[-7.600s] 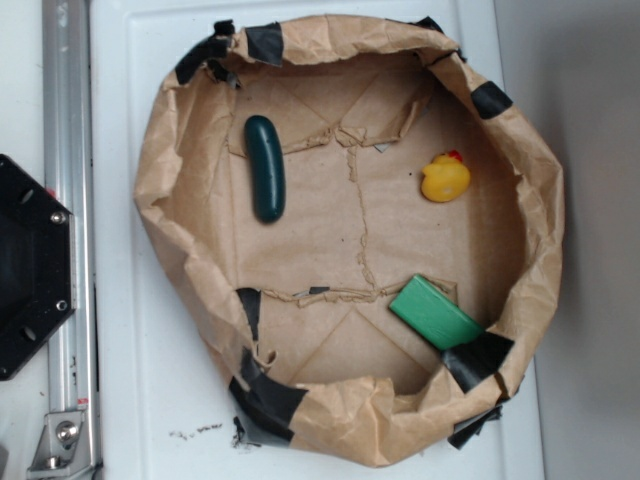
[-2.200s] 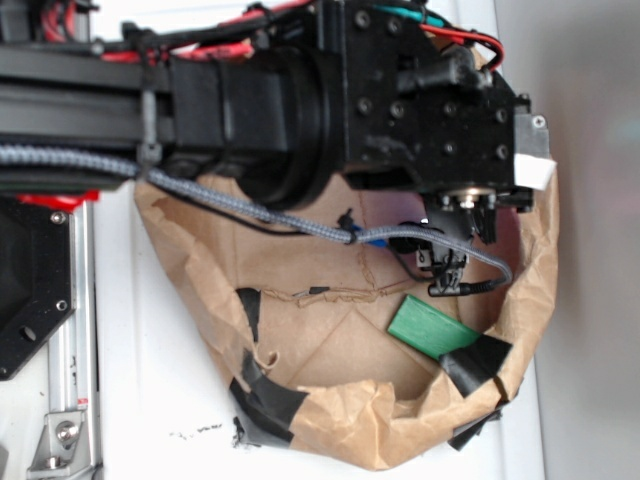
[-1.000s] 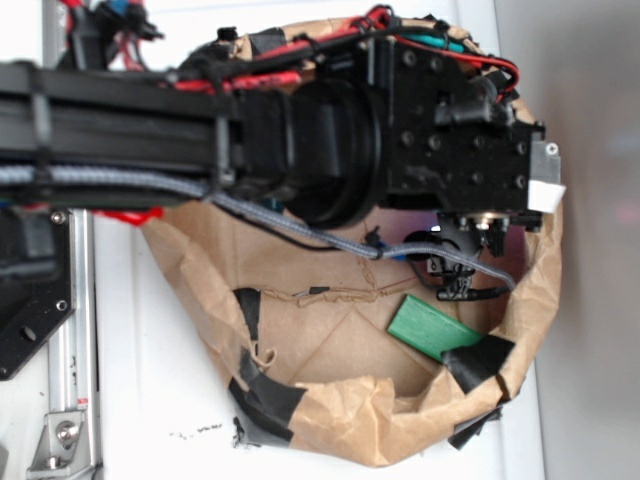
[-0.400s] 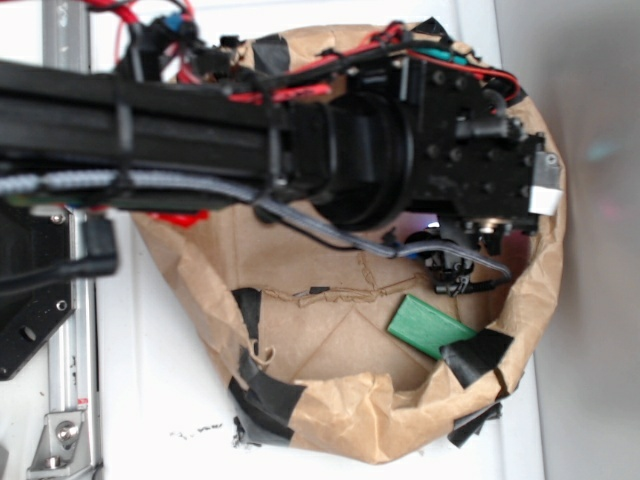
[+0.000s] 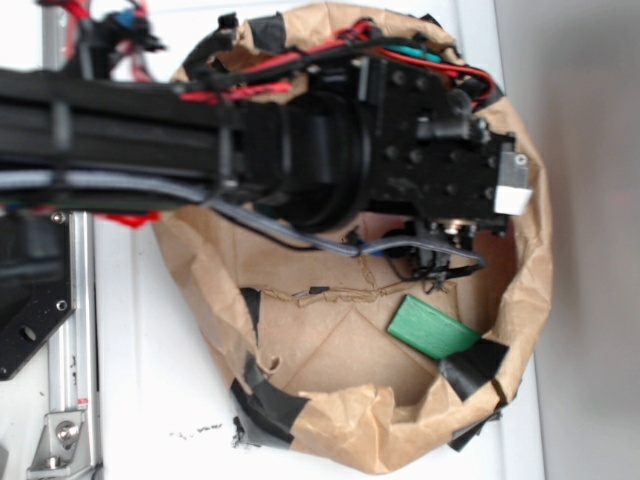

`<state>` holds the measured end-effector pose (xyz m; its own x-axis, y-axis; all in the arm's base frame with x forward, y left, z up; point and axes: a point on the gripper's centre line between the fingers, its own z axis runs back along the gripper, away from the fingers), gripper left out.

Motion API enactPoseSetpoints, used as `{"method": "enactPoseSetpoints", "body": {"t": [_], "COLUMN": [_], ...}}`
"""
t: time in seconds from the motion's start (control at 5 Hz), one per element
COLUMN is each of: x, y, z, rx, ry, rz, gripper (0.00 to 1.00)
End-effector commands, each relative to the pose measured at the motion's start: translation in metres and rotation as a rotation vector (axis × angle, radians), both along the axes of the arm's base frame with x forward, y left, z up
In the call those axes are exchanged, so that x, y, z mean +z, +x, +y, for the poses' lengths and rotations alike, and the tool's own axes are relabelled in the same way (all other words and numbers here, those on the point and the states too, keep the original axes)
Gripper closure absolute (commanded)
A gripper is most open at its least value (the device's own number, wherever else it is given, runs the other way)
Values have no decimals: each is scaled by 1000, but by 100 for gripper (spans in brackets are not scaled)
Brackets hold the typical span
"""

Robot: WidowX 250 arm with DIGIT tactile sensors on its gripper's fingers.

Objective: Grab the yellow duck.

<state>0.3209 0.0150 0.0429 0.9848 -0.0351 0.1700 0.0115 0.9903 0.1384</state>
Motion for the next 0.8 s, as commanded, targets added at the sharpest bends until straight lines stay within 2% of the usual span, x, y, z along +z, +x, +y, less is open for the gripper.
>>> {"method": "enactPoseSetpoints", "body": {"t": [0.0, 0.2, 0.4, 0.6], "x": [91, 102, 106, 99], "y": [-29, -46, -56, -58], "z": [-3, -10, -17, -22], "rx": [43, 86, 54, 93], "ry": [-100, -96, -189, -160], "rz": [-107, 18, 126, 102], "gripper": [100, 100, 100, 100]}}
